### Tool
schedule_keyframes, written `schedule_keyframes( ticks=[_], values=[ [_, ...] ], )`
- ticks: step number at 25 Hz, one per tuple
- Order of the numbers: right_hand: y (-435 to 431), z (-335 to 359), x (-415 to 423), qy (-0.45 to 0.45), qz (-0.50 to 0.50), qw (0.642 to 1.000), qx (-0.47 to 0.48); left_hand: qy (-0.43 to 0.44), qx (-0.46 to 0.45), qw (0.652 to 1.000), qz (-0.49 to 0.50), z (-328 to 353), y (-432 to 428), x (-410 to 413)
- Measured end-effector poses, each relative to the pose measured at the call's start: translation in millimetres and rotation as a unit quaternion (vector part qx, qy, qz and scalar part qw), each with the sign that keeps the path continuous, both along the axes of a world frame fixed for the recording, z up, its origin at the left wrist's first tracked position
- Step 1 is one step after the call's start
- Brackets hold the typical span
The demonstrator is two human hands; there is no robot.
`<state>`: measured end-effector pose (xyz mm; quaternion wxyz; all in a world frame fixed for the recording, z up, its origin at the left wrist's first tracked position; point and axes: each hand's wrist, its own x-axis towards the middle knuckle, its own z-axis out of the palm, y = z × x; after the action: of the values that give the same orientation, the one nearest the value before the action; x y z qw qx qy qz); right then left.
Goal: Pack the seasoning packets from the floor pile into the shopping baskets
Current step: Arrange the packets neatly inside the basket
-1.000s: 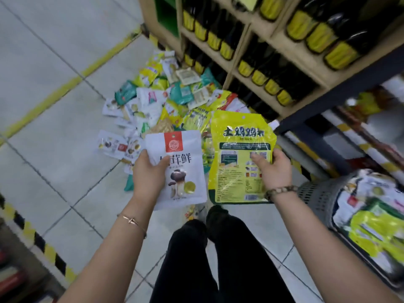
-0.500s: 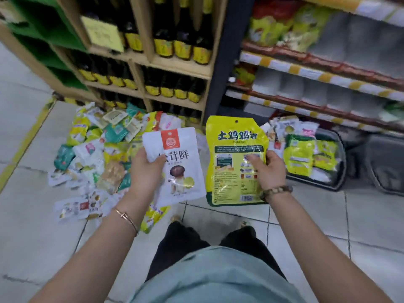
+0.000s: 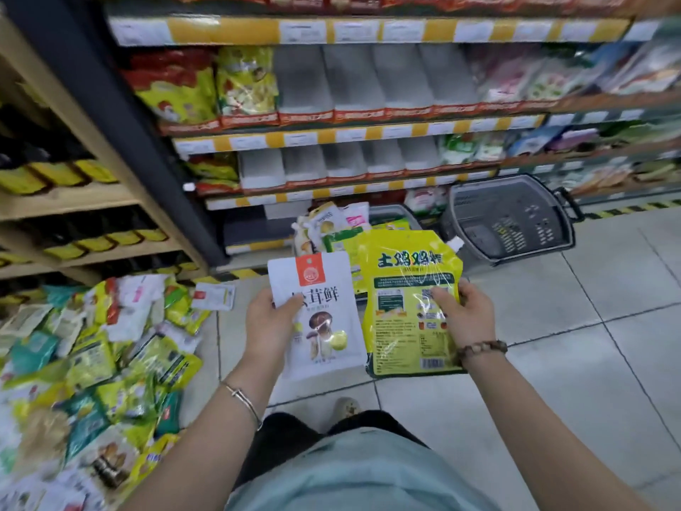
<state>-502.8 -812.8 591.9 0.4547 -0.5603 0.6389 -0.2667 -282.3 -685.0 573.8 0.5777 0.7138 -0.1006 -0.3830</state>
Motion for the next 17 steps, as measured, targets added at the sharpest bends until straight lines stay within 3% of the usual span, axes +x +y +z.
schedule_keyframes(
  ticks=[6,17],
  values=[
    [-62.4,-6.7,-38.6,-0.013,-0.039,0.999,0.008,0.019,0.017,0.999,-0.027,4.5,-82.6,-31.9],
    [-208.9,-39.2,-1.7,-0.009,-0.055,0.998,0.034,0.036,0.046,0.998,-0.039,-21.0,-235.4,9.2]
  ],
)
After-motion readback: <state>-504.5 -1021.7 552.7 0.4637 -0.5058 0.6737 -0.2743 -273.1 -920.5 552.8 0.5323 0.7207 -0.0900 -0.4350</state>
